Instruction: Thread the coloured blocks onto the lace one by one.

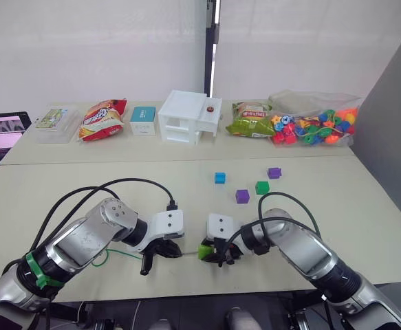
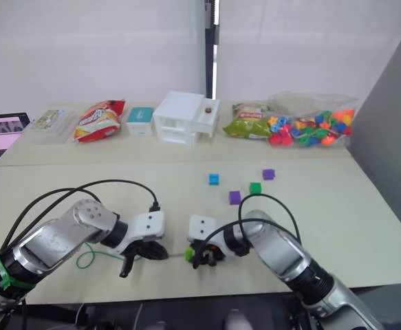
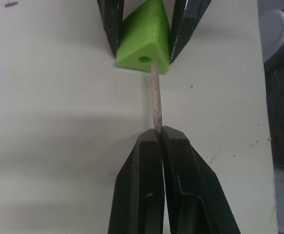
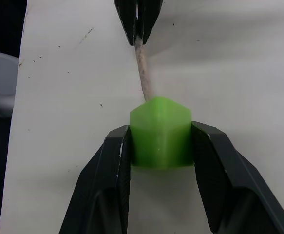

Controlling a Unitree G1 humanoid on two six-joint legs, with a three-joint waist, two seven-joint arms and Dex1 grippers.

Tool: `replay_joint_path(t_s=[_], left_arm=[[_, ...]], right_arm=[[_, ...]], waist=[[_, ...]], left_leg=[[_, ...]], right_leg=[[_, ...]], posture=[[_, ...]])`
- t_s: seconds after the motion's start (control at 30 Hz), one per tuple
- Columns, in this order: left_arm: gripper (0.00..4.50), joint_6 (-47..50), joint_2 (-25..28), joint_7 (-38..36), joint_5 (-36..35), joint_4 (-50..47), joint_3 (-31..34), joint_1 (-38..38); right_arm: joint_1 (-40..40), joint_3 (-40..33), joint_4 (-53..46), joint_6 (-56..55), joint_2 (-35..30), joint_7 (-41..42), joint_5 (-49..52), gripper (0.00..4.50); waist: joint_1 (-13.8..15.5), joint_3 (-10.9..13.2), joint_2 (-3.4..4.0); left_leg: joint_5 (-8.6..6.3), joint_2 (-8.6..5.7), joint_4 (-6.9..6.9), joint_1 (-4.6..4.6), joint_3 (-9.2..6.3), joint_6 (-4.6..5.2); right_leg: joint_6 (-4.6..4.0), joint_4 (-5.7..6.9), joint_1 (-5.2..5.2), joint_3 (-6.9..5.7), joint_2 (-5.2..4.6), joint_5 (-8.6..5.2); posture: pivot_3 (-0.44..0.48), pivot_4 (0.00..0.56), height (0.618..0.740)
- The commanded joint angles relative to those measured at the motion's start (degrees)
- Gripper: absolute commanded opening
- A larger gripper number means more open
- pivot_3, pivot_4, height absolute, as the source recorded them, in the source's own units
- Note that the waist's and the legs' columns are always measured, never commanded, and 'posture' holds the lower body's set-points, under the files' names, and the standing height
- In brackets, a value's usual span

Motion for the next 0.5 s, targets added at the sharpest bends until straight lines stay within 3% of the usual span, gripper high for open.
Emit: replay_joint_path(t_s=[0.03, 0.5], left_arm=[[0.0, -0.1, -0.5, -0.2, 0.2, -1.4, 0.9, -1.7], [0.0, 1.1, -0.1, -3.2, -0.1, -3.0, 0.3, -2.8]], right_arm=[[1.5, 3.3, -0.6, 1.3, -1.1, 1.4, 0.2, 1.32], [1.1, 3.2, -0.6, 2.1, -1.5, 1.1, 0.5, 1.32]], waist=[[0.2, 0.0, 0.0], [0.5, 0.0, 0.0]], left_leg=[[0.0, -0.02, 0.0, -0.02, 0.0, 0.0], [0.0, -0.06, 0.0, -0.02, 0.01, 0.01]], right_leg=[[0.0, -0.01, 0.0, 0.0, -0.02, 0.0], [0.01, -0.07, 0.02, 0.0, -0.08, 0.0]], posture=[[0.0, 0.15, 0.74], [0.0, 0.15, 0.74]])
